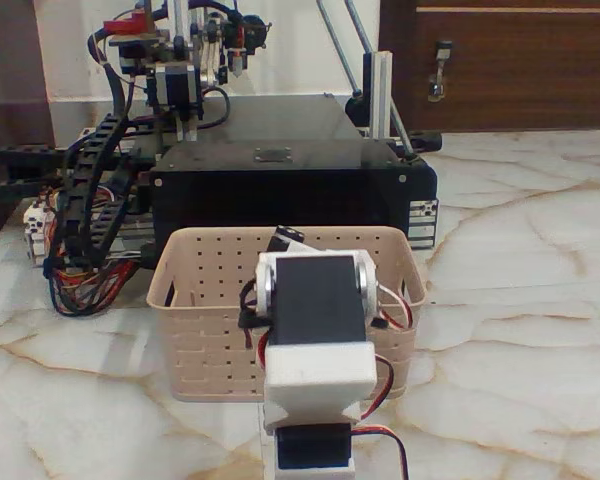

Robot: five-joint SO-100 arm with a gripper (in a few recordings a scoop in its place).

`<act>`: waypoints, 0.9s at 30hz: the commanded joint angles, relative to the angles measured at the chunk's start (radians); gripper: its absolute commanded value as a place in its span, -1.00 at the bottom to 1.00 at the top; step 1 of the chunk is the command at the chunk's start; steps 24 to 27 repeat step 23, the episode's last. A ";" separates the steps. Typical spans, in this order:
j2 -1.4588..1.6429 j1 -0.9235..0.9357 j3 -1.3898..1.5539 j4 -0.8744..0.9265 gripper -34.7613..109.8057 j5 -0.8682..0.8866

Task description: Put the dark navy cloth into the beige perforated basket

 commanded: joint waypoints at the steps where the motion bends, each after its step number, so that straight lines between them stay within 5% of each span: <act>1: 0.060 -0.011 0.021 -0.025 -0.52 -0.041; 11: 0.071 -0.011 0.152 -0.310 -0.52 -0.330; 27: 0.077 -0.018 0.178 -0.364 -0.52 -0.293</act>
